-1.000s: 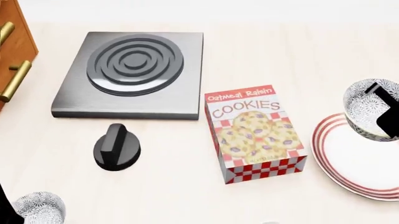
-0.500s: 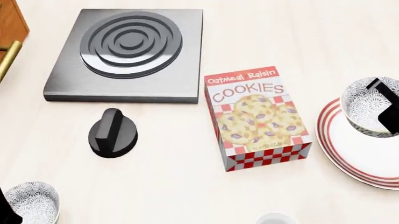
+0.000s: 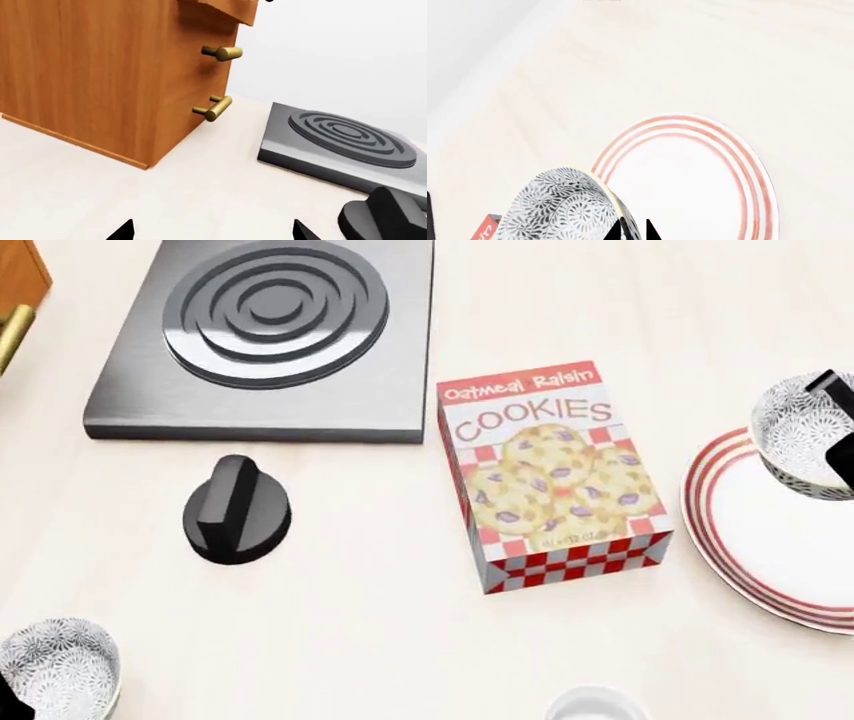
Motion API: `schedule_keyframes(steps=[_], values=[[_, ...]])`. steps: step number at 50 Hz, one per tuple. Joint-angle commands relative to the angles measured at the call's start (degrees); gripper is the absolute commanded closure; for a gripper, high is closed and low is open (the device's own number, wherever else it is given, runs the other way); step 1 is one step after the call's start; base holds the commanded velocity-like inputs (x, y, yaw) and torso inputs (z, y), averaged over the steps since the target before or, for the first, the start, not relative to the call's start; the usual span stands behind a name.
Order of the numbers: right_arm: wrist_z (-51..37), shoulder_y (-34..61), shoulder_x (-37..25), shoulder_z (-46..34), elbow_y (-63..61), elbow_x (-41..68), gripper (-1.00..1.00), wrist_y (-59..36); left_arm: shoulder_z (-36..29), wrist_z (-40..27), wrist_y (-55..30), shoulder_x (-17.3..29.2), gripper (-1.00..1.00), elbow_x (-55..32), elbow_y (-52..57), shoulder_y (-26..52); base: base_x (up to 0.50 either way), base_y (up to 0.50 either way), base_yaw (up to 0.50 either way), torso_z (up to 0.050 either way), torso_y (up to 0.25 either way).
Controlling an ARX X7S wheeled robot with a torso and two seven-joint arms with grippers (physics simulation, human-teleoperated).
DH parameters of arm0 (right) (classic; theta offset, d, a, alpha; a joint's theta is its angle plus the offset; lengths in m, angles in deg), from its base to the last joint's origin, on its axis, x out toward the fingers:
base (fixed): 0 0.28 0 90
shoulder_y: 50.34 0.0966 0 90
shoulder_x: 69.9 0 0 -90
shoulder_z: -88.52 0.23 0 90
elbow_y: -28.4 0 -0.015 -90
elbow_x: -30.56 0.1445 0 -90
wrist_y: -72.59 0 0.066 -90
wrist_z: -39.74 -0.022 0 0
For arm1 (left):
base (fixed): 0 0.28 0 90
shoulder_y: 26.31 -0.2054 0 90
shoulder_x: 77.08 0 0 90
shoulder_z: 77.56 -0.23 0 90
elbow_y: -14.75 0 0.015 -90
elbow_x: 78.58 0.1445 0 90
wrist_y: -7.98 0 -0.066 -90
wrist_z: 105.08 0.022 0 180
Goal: Pick the akita bowl from table center and place it on the plate.
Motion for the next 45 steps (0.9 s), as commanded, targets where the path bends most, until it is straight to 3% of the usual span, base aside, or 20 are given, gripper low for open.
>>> schedule_keyframes(steps=[1,14,45], values=[[1.77,0.84,0.40,0.28,1.41,-0.55,1.00,2.04,-0.02,-0.53,-0.20,0.17,-1.00,-0.03,-0.12,-0.03,0.00,0.00,0.00,0.000,0.000],[2.09,-0.01,0.22,0.97,1.56,-0.28,1.00,2.72,-0.43,-0.27,0.25,0.63,-1.00,0.03,0.82,-0.37,0.00,0.00,0.00,0.000,-0.197],[10.07,4.07,0.69,-1.99,13.59,-7.94,1.00,13.16,1.16,-1.24,0.29,1.64,-1.00,-2.16,3.26,-2.83,0.00,0.00,0.00,0.000,0.000]])
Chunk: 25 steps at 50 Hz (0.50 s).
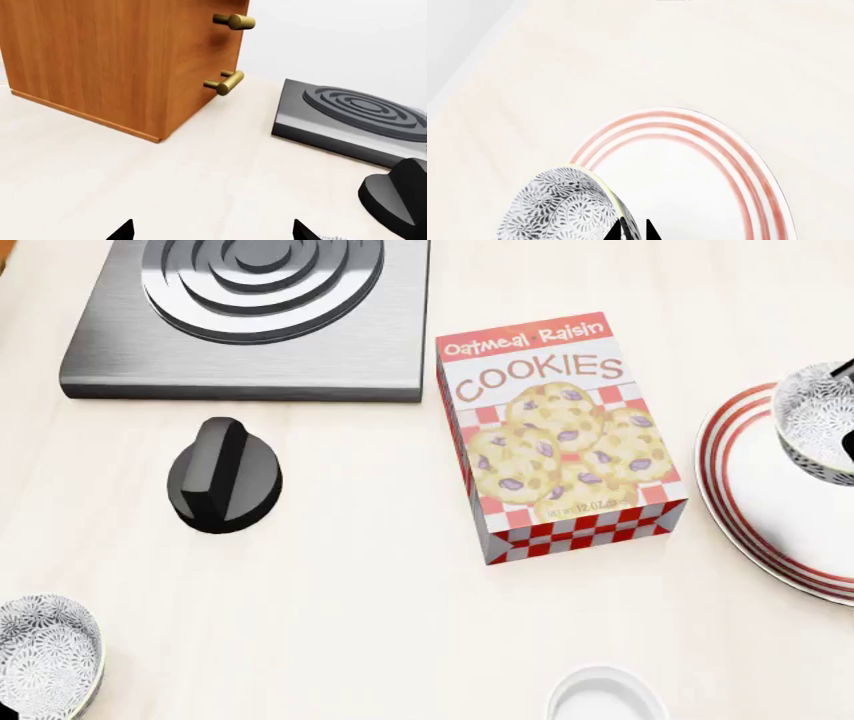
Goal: Pick the akita bowl from table center and place it on the plate.
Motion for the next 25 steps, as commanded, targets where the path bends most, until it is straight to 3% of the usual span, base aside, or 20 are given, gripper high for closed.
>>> schedule_keyframes(steps=[1,25], values=[[3.18,1.74,0.27,-0.57,4.57,-2.65,1.00,4.34,0.59,-0.29,0.17,0.55,-1.00,-0.68,1.86,-1.57,0.00,0.00,0.00,0.000,0.000],[8.23,1.64,1.41,-1.55,10.41,-5.03,1.00,9.29,1.45,-0.31,-0.45,1.70,-1.00,-3.47,4.88,-3.47,0.00,0.00,0.00,0.000,0.000]])
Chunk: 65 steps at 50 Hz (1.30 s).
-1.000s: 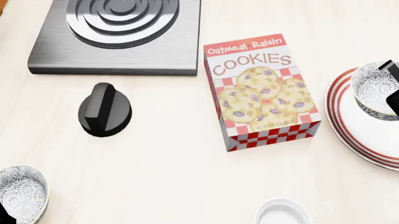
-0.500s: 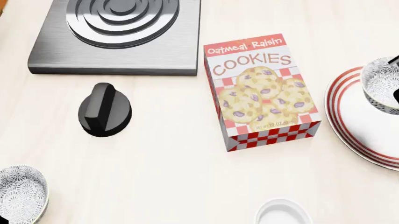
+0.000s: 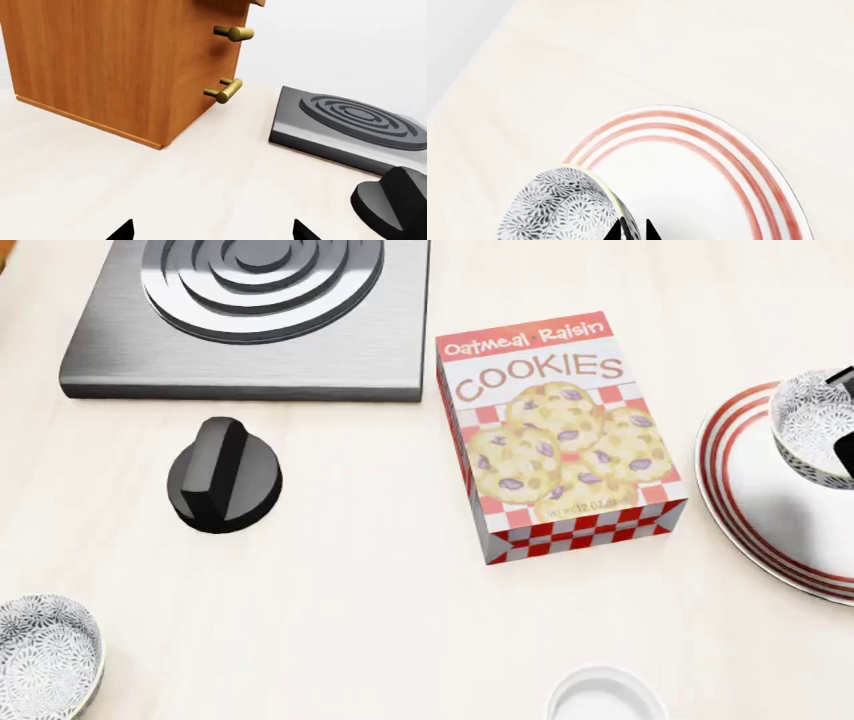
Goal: Pick the akita bowl from table center and place it on the plate.
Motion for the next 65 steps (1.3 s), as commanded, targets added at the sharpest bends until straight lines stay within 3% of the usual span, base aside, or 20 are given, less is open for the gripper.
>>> schedule_keyframes(steps=[1,31,32,52,65], values=[[2.04,-0.14,0.20,0.08,1.64,-0.98,1.00,2.32,0.25,0.03,-0.25,0.40,-1.00,-1.18,0.84,-0.53,0.00,0.00,0.00,0.000,0.000],[3.65,-0.95,0.55,1.06,2.10,-0.72,1.00,4.67,0.09,-0.56,-0.46,0.90,-1.00,-1.57,1.36,-0.39,0.00,0.00,0.00,0.000,0.001],[3.75,-0.71,0.47,0.83,2.12,-0.94,-1.00,4.70,0.09,-0.57,-0.45,0.91,-1.00,-1.62,1.40,-0.41,0.00,0.00,0.00,0.000,0.000],[2.76,-2.35,2.43,4.34,-5.95,-2.36,-1.00,16.08,0.12,-0.56,0.06,1.08,-1.00,-1.98,1.90,-0.89,0.00,0.00,0.00,0.000,0.000],[6.52,-3.21,3.25,2.18,-14.24,-5.83,-1.00,22.50,0.07,-0.95,-0.06,1.25,-1.00,-2.25,2.55,-0.97,0.00,0.00,0.00,0.000,0.000]])
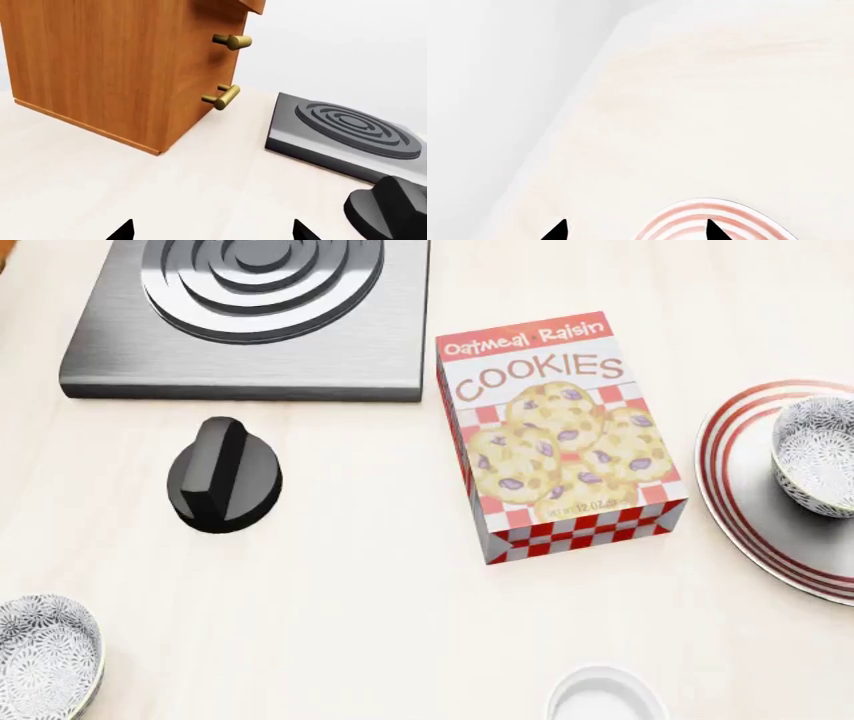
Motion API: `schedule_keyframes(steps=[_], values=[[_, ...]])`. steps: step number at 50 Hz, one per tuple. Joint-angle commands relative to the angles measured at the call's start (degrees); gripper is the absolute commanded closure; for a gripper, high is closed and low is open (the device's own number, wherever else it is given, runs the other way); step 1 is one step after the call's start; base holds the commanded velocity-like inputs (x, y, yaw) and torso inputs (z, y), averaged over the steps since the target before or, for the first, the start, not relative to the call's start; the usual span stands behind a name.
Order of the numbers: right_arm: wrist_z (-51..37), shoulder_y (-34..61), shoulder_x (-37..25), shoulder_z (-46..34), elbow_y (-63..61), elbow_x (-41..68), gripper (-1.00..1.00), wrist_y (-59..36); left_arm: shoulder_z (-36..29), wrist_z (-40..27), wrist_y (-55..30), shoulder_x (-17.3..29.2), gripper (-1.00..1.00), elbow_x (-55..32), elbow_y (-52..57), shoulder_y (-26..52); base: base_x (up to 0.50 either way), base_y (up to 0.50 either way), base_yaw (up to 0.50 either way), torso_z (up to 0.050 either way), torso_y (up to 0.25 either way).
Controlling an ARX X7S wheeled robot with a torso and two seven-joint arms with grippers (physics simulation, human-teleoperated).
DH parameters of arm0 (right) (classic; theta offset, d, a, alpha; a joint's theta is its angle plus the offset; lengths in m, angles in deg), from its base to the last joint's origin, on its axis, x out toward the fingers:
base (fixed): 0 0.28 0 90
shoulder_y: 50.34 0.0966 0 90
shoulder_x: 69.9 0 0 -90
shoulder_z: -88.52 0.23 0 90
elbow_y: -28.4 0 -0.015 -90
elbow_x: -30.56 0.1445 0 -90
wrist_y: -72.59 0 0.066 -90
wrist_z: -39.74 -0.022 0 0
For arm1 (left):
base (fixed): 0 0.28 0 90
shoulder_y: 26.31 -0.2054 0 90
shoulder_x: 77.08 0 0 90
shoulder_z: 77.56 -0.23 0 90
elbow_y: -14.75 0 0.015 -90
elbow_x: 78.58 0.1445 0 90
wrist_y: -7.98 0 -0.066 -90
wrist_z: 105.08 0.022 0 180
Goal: Pick the akita bowl from table center and place it on the plate.
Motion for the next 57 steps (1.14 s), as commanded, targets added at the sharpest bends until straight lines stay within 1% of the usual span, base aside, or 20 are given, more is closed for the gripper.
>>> schedule_keyframes(steps=[1,8,14,21,24,29,33,43,57], values=[[2.77,-1.38,0.84,-1.07,-8.05,-2.25,-1.00,5.64,-0.16,-0.18,0.02,0.09,-1.00,-0.13,0.34,-0.05,0.00,0.00,0.00,0.000,0.000],[5.98,-5.67,0.43,-3.74,-18.62,-3.70,-1.00,7.15,-0.34,-0.42,-0.24,0.24,-1.00,-0.24,0.86,0.05,0.00,0.00,0.00,0.000,0.000],[7.47,-10.14,0.80,-2.95,-27.72,-1.15,-1.00,7.88,-0.77,-0.65,-0.62,0.47,-1.00,-0.07,1.56,0.32,0.00,0.00,0.00,0.000,0.000],[4.57,-13.95,-1.94,-2.38,-40.00,2.87,-1.00,3.81,-0.51,-0.90,-0.80,0.81,-1.00,-0.28,1.51,0.67,0.00,0.00,0.00,0.000,0.000],[3.37,-14.58,-2.73,-1.72,-43.31,4.94,-1.00,2.47,-0.76,-0.95,-0.91,0.81,-1.00,-0.22,1.56,0.90,0.00,0.00,0.00,0.000,0.000],[0.47,-15.30,-4.35,-0.44,-50.83,10.29,-1.00,-0.48,-1.26,-1.19,-1.55,1.12,-1.00,-0.26,2.51,1.37,0.00,0.00,0.00,0.000,0.000],[-1.37,-16.55,-4.86,1.96,-55.54,14.56,-1.00,-0.96,-1.27,-1.20,-1.61,1.54,-1.00,-0.09,3.13,1.37,0.00,0.00,0.00,0.000,0.000],[-4.30,-21.03,-7.13,6.23,-63.15,20.89,-1.00,-2.13,-2.05,-1.23,-1.64,1.86,-1.00,0.73,4.26,1.35,0.00,0.00,0.00,0.000,0.000],[-3.95,-23.67,-7.65,7.66,-66.70,21.06,-1.00,-1.65,-2.33,-1.70,-2.69,2.78,-1.00,0.28,6.02,2.14,0.00,0.00,0.00,0.000,0.000]])
